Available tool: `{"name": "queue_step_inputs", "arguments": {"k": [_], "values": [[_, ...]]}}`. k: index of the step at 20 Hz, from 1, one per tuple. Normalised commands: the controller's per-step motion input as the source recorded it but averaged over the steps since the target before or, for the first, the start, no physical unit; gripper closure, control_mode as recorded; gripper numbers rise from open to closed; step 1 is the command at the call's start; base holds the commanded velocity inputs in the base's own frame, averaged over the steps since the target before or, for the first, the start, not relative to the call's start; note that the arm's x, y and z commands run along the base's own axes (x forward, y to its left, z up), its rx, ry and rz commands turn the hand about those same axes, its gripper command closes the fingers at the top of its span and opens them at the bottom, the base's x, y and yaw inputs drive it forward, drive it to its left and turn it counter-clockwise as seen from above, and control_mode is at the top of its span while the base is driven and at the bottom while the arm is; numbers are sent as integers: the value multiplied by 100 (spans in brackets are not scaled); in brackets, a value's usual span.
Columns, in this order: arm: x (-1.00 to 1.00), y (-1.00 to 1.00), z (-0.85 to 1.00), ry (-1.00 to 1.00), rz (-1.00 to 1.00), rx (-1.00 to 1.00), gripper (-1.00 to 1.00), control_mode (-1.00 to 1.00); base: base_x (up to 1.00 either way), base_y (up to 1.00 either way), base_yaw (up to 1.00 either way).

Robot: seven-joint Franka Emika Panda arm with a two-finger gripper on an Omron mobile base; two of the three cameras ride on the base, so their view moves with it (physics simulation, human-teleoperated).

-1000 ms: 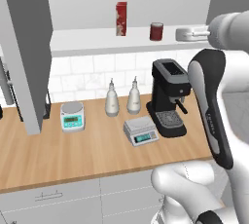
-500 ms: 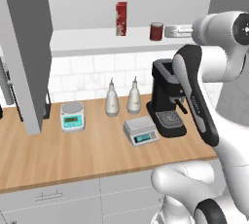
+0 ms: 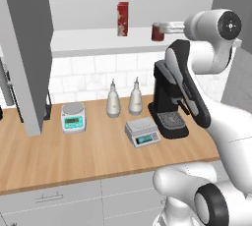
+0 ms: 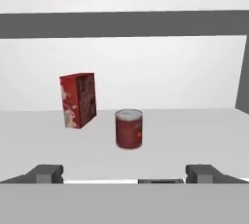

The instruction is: Pick the canned food and place it on the digital scale for weighing, and close the cabinet.

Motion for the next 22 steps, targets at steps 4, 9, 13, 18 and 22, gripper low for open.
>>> {"name": "queue_step_inputs", "arguments": {"k": [4, 9, 13, 18, 22], "values": [[38, 0, 0, 0, 0, 0, -100, -100, 0, 0, 0], [40, 0, -1, 0, 0, 0, -100, -100, 0, 0, 0], [54, 0, -1, 0, 0, 0, -100, -100, 0, 0, 0], [48, 0, -9, 0, 0, 0, -100, -100, 0, 0, 0], [50, 0, -24, 0, 0, 0, -100, -100, 0, 0, 0]]}}
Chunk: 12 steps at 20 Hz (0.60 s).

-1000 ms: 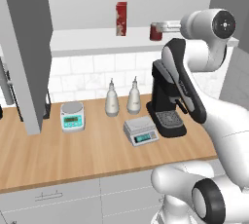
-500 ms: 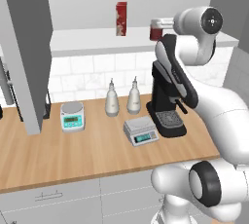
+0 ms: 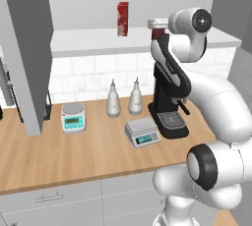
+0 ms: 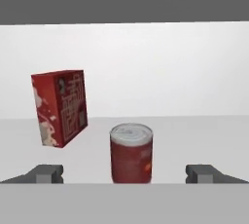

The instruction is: Pick the canned food and place it on the digital scale for weighing, and close the cabinet.

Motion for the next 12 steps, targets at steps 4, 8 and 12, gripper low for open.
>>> {"name": "queue_step_inputs", "arguments": {"k": [4, 8, 12], "values": [[53, 0, -7, 0, 0, 0, -100, -100, 0, 0, 0], [39, 0, -5, 0, 0, 0, -100, -100, 0, 0, 0], [24, 0, -23, 0, 0, 0, -100, -100, 0, 0, 0]]}}
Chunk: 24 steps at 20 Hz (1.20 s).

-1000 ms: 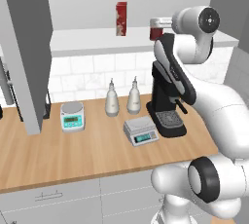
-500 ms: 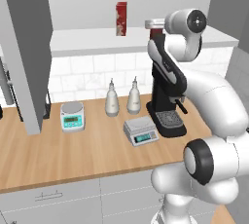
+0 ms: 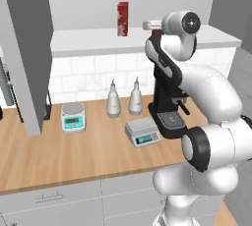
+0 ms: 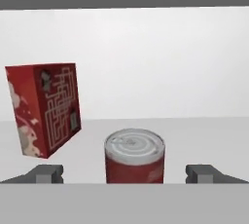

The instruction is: Pick the canned food and place it on the digital scale for weighing, and close the cabinet.

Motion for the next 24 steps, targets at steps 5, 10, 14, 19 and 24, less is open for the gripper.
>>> {"name": "queue_step_inputs", "arguments": {"k": [5, 10, 14, 19, 24], "values": [[32, -1, -28, 0, 0, 0, -100, -100, 0, 0, 0], [31, -2, -3, 0, 0, 0, -100, -100, 0, 0, 0], [23, -1, -14, 0, 0, 0, -100, -100, 0, 0, 0], [20, -6, -14, 0, 0, 0, 100, -100, 0, 0, 0], [3, -11, -2, 0, 0, 0, 100, -100, 0, 0, 0]]}}
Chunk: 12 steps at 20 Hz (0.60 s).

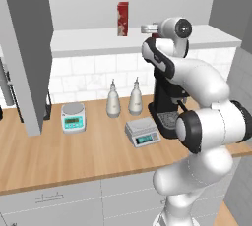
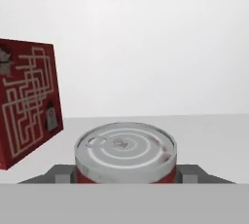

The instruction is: Pick the canned food and place it on the digital scale for weighing, and close the cabinet.

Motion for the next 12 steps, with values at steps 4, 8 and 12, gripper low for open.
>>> {"name": "queue_step_inputs", "arguments": {"k": [4, 8, 12], "values": [[-49, 1, 0, -8, 0, 3, 100, -100, 0, 0, 0], [-99, 7, 0, -18, 0, 4, 100, -100, 0, 0, 0], [-96, 2, 0, -15, 0, 2, 100, -100, 0, 0, 0]]}}
